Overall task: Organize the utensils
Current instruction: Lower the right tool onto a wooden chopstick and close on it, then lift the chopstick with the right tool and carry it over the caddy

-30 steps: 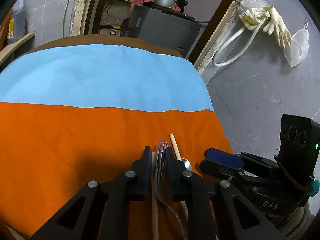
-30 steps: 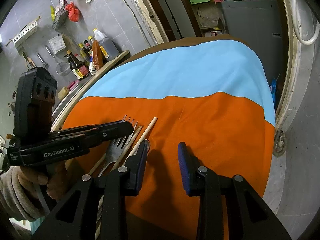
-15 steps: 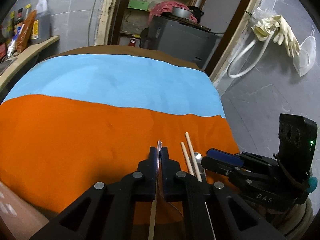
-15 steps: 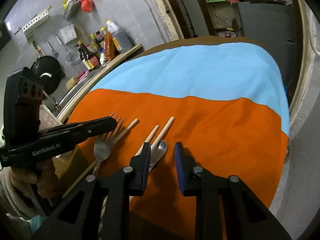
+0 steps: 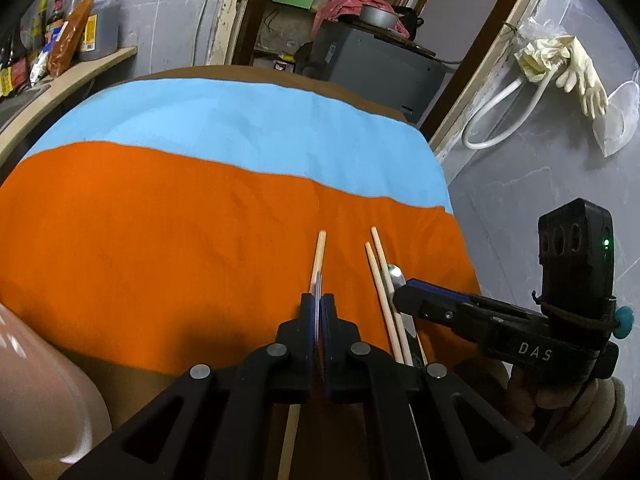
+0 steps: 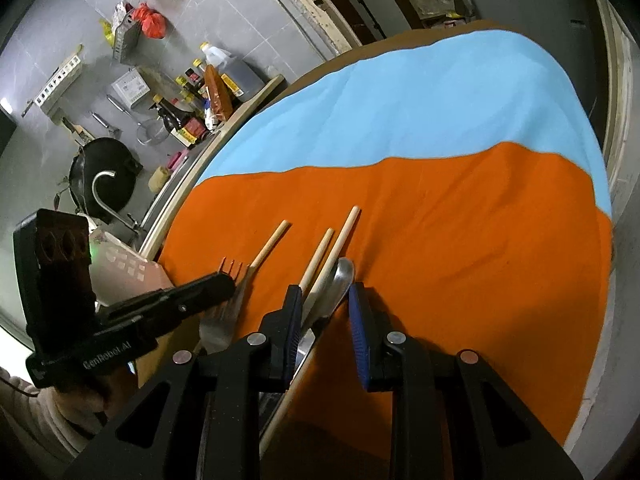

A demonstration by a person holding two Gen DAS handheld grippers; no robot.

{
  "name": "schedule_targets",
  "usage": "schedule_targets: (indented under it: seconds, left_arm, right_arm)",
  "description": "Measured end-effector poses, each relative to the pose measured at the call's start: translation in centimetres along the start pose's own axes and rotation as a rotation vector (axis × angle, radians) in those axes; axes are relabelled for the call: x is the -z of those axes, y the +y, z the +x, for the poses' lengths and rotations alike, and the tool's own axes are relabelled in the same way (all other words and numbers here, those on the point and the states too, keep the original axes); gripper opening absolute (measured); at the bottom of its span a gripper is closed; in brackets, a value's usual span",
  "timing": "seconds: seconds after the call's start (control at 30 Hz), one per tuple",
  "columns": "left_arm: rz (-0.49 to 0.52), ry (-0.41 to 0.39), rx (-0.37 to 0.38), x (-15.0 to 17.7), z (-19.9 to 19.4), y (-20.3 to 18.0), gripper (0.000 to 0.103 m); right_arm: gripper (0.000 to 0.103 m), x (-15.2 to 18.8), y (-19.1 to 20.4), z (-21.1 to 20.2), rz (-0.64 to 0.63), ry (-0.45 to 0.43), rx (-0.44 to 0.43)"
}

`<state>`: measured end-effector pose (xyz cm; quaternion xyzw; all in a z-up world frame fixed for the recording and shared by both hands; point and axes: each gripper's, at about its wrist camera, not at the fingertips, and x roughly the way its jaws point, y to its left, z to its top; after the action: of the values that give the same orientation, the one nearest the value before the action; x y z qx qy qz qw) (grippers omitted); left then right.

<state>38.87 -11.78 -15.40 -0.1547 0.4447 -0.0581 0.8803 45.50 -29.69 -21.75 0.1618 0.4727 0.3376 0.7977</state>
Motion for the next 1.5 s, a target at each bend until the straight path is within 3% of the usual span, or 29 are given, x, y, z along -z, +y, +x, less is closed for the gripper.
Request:
schedule_targets:
  seconds: [0.13, 0.2, 0.67, 0.8, 1.1, 1.3, 1.5]
  left_arm:
    - [-0.013, 0.004, 0.001, 0.6, -0.4, 0.2, 0.003]
    - [-0.016, 0.005, 0.000, 0.8, -0.6, 0.2, 0.003]
    - [-0.034, 0.005, 0.016, 1.7, -2.4, 1.0, 0.003]
    - [0.004, -0.025, 0.048, 2.0, -3.8, 0.4, 0.003]
    - [0.104, -0.173, 0.080, 2.0, -9.0, -1.1, 0.003]
    - [0.135, -0.310, 0.069, 1.9, -13.7, -0.7, 0.003]
    - [0.163, -0.384, 0.099, 0.9, -17.9, 0.5, 0.003]
  right_arm:
    - [0.018, 0.4, 0.0, 0.1, 0.014, -0.001, 0.023]
    - [0.010, 0.5, 0.2, 0.0, 0.011, -0.002, 0.068]
    - [0.004, 0.7, 4.6, -2.8, -0.082, -0.048, 0.254]
    - [0.004, 0.8, 5.1, -4.8, -0.052, -0.108, 0.260]
    - [0.004, 2.4, 6.7, -11.0, 0.057, -0.375, 0.116]
    - [0.004, 3.9, 10.5, -14.0, 0.029, -0.519, 0.136]
    - [0.004, 3.5, 15.3, -15.6, -0.051, -0.609, 0.164]
